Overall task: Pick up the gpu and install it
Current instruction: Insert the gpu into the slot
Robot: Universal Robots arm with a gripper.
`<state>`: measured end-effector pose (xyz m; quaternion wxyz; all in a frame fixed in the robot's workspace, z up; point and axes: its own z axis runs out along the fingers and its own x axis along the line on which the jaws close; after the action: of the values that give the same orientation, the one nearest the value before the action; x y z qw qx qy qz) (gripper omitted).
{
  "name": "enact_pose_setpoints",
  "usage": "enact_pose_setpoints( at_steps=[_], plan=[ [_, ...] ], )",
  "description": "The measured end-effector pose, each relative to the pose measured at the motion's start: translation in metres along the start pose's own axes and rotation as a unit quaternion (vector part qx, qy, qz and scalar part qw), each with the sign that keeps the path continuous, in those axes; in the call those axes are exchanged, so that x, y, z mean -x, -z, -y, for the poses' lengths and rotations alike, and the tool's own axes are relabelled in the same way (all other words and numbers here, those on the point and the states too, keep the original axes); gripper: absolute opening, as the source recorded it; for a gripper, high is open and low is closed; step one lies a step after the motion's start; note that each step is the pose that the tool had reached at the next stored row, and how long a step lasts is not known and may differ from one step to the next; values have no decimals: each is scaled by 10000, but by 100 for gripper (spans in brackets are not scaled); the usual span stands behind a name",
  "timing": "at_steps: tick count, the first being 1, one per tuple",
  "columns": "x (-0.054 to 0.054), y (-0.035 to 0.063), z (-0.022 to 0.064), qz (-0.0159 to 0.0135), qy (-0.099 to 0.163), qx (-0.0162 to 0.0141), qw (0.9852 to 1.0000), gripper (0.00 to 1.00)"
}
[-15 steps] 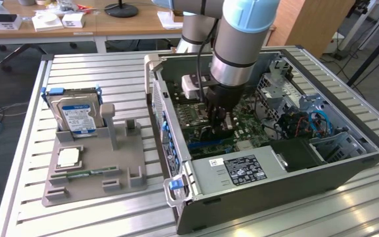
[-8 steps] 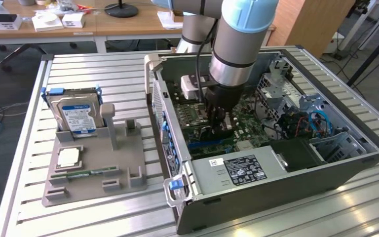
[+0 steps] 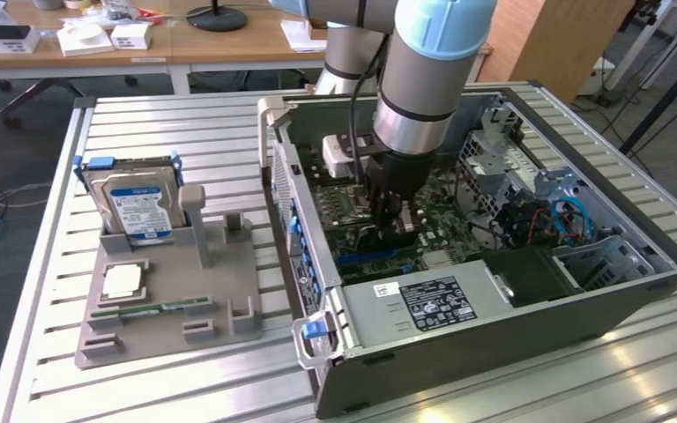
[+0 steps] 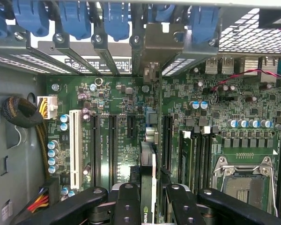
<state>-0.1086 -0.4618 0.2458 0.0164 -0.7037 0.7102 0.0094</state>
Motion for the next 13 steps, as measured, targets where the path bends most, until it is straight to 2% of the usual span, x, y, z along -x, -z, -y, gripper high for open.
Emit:
enact_pose_setpoints(
  at_steps=[13],
  plan=[
    [0, -8, -9, 0, -1, 0, 10000, 26]
  ],
)
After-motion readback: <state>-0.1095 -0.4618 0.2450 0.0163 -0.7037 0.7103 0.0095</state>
